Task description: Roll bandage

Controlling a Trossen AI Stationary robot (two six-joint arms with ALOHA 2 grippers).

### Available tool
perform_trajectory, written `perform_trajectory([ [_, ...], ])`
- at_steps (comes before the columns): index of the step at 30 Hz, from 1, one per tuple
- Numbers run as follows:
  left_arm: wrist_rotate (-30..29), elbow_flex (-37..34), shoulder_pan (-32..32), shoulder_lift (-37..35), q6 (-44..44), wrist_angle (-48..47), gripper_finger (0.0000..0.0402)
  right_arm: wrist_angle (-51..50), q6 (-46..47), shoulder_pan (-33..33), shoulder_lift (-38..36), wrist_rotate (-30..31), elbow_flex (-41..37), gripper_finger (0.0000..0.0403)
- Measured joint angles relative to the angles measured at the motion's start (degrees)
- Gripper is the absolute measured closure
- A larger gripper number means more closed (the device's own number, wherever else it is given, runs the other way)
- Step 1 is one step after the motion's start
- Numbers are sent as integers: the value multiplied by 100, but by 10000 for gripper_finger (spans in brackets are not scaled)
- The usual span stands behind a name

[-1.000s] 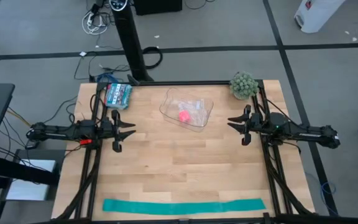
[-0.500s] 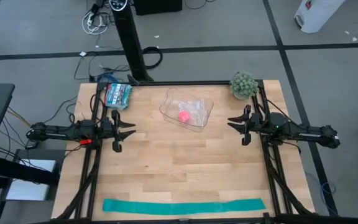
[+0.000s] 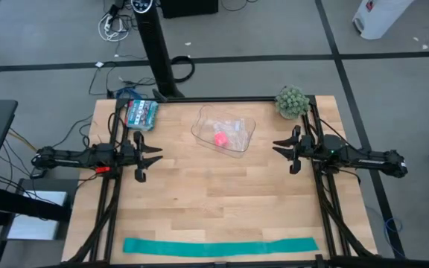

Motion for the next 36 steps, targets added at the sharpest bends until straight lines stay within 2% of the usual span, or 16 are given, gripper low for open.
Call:
perform_trajectory([
  [8,2,0,0,0,-21,44,270,-1,0,1,-1,-1,-2,309],
  [23,2,0,0,0,-1500,92,270,303,45,2,1,-2,-2,309],
  [31,341,0,-28,1,-1937,221,270,1096,1641,13,1,-34,-2,309],
  [36,300,77,-208,195,-1632,312,270,1428,2282,23,111,-518,8,309],
])
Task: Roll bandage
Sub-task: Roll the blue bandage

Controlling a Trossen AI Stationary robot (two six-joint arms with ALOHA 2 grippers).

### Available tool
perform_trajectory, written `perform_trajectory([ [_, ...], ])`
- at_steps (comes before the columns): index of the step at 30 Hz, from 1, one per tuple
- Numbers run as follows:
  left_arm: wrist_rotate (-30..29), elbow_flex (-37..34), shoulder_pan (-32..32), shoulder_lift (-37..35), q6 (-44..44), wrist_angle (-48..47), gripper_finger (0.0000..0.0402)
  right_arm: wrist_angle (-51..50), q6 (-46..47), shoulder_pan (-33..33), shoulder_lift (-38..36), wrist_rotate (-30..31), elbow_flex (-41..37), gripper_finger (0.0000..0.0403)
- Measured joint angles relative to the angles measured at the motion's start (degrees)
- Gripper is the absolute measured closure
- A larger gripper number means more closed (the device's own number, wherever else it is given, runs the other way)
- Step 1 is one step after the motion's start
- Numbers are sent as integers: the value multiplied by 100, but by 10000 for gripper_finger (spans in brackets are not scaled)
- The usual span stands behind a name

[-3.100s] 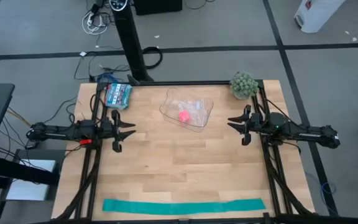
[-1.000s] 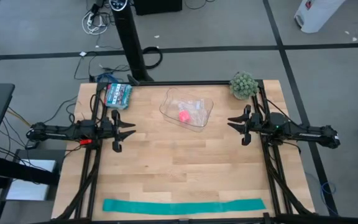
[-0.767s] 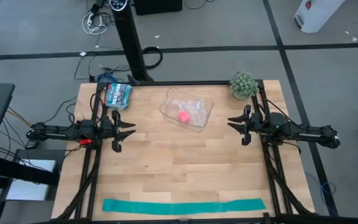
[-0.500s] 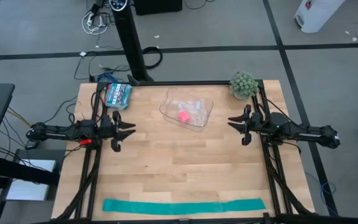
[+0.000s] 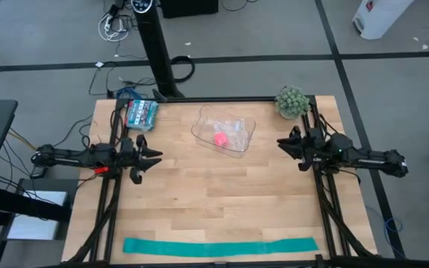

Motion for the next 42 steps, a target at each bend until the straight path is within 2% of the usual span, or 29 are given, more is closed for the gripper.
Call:
perform_trajectory([
  [6,-378,568,-281,783,600,34,270,300,270,290,664,-77,176,309],
  [13,-597,1330,-531,2145,923,-45,270,1202,62,972,2122,39,586,309],
  [17,-658,1785,-752,2906,1041,-299,270,1299,-501,1422,3148,244,1152,309],
  [22,-1035,2289,-1143,3766,1328,-410,270,1333,-1135,1873,4375,262,2017,309],
  [28,-1545,2743,-1740,4426,1505,-404,270,1319,-1442,2087,5606,271,2843,309],
  [33,-2175,2977,-2351,4755,1510,-411,270,1171,-1528,2078,6397,418,3499,309],
  [38,-2927,3042,-2944,5100,1261,-537,270,-92,-1623,2071,7120,789,4437,309],
  [42,-3165,3042,-3298,5329,899,-542,270,-358,-1742,2098,7525,744,5013,309],
])
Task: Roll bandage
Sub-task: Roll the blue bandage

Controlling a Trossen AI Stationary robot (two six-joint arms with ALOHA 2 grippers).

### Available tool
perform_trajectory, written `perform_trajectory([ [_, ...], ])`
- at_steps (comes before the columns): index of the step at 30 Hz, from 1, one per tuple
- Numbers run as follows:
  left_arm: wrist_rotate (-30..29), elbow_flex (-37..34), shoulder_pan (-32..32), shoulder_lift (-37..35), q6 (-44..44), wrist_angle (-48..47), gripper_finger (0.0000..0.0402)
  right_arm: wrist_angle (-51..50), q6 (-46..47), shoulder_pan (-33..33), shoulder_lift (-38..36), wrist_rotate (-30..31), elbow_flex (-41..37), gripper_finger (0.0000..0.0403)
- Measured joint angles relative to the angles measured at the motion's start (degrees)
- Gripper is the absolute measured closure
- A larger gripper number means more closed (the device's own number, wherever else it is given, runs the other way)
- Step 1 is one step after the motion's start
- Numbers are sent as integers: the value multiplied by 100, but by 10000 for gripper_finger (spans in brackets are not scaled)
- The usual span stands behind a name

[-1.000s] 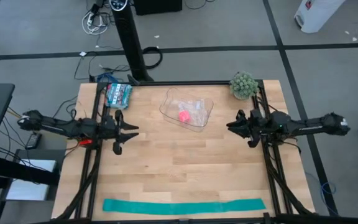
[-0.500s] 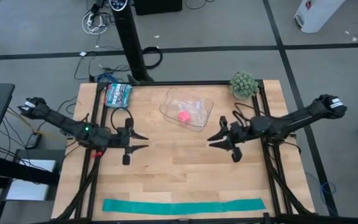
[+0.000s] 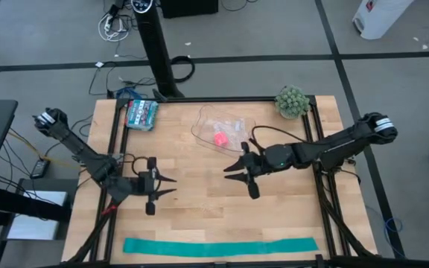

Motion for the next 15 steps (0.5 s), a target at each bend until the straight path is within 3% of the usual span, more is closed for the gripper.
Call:
perform_trajectory([
  [10,-762,2,-671,108,-472,68,270,-339,-211,31,806,-260,818,309],
  [15,-1002,2,-887,108,-602,57,270,-392,-253,49,1217,-917,1030,309],
])
